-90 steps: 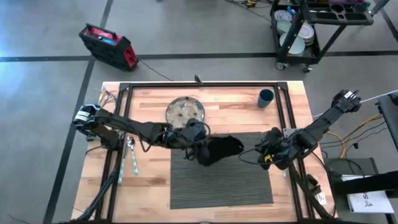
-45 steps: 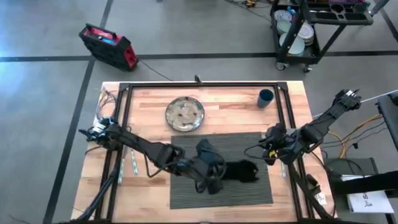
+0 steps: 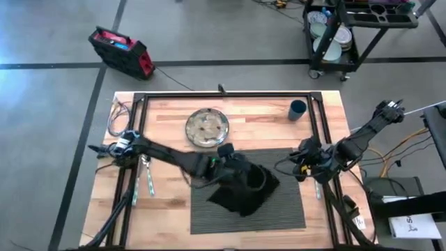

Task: Set table place
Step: Fold the black napkin

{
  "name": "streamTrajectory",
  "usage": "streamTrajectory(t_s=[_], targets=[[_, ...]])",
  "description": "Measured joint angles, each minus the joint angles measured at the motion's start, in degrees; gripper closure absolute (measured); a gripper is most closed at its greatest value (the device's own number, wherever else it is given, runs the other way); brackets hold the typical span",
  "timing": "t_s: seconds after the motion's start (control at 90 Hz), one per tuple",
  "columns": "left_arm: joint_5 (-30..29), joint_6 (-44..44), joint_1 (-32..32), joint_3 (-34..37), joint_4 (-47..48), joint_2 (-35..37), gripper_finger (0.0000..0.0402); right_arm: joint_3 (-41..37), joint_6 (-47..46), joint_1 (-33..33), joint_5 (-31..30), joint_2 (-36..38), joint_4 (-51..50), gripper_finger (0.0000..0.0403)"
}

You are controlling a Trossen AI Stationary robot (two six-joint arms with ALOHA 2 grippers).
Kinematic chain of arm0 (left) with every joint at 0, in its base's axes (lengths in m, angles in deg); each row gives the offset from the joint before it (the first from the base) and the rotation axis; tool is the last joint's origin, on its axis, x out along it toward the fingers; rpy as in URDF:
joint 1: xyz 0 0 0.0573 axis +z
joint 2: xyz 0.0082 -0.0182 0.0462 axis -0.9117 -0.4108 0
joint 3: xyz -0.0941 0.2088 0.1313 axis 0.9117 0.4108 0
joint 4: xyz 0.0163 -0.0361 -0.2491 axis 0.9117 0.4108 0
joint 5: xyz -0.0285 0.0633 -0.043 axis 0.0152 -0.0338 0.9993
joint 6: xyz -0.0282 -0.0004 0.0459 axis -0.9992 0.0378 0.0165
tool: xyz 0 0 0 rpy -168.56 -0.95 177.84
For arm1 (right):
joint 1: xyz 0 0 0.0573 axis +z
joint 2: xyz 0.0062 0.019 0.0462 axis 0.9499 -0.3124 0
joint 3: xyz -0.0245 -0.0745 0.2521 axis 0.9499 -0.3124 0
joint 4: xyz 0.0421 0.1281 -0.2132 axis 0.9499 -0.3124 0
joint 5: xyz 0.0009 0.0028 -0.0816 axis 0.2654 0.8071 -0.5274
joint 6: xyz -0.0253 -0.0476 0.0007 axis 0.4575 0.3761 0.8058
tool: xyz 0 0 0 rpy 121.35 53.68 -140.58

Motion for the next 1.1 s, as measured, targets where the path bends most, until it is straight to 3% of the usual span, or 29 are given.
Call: streamTrajectory(t_s=[0.133,0.3,0.578,0.778,1.1], targets=[[8.89,8.96,6.88,6.47,-9.39,0.34,0.0401,-0.06,-3.75,-0.02,-1.91,-0.04,0.09,0.0332],[21.0,14.11,15.37,15.56,-18.75,0.4,0.0401,-0.42,-8.24,-0.02,-3.93,-0.52,0.15,0.0337],[38.01,17.76,23.55,18.62,-19.93,0.67,0.0401,-3.91,-19.51,-0.29,-6.87,-2.91,0.2,0.0356],[44.46,18.09,24.16,17.37,-19.53,0.76,0.0401,-5.21,-25.34,-0.3,-6.52,-4.63,0.66,0.0353],[44.55,21.78,24.47,17.54,-18.33,0.76,0.0401,-5.22,-26.26,-0.39,-6.51,-4.92,0.83,0.0334]])
